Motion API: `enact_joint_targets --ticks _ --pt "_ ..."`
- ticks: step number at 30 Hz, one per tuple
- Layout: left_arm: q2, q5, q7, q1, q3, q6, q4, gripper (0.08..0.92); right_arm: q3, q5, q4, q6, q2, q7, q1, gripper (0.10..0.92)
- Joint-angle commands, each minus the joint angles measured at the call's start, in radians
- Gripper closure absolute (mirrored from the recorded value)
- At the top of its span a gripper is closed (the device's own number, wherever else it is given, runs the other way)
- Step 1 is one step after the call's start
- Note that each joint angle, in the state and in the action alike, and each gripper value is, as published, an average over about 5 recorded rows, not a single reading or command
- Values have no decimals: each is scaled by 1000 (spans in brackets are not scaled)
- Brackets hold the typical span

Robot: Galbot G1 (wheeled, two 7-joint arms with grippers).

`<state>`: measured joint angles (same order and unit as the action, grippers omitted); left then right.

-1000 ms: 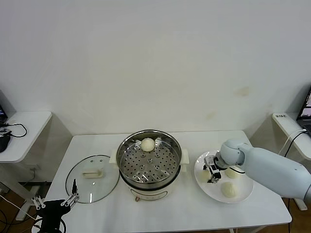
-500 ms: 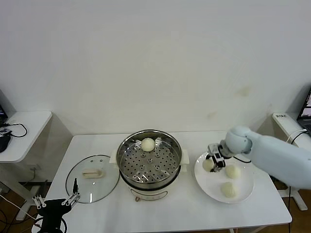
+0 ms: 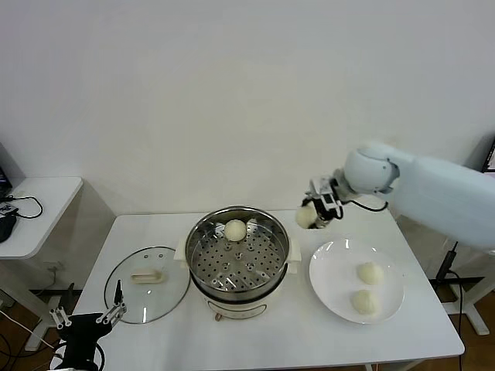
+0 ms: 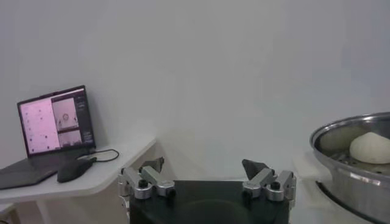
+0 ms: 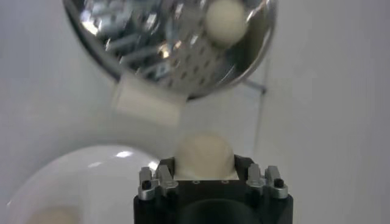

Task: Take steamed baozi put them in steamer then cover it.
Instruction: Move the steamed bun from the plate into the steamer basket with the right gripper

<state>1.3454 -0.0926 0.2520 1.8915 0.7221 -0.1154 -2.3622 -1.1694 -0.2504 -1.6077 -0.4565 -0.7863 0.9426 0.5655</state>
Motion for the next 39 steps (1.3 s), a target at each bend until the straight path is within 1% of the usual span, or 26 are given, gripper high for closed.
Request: enact_joint_targets --ticks 1,6,12,22,27,39 --pt "-2 -11 -1 -2 13 -1 5 177 -87 -227 -59 -125 -192 -93 134 411" --pt "-5 -20 -4 -14 28 -6 8 177 -83 -254 6 -153 -317 -136 36 406" --pt "-4 -20 -6 -27 36 -12 3 177 -77 -235 146 -163 -453 -164 -72 406" --pt "-2 -24 -7 -28 59 -11 2 177 -65 -195 293 -159 -585 -177 -164 406" --pt "0 -25 -7 -26 63 -11 -1 177 -58 -170 349 -157 -625 -169 -182 406" --pt "6 -21 -8 -29 49 -11 -4 177 -54 -187 352 -155 -631 -183 -186 406"
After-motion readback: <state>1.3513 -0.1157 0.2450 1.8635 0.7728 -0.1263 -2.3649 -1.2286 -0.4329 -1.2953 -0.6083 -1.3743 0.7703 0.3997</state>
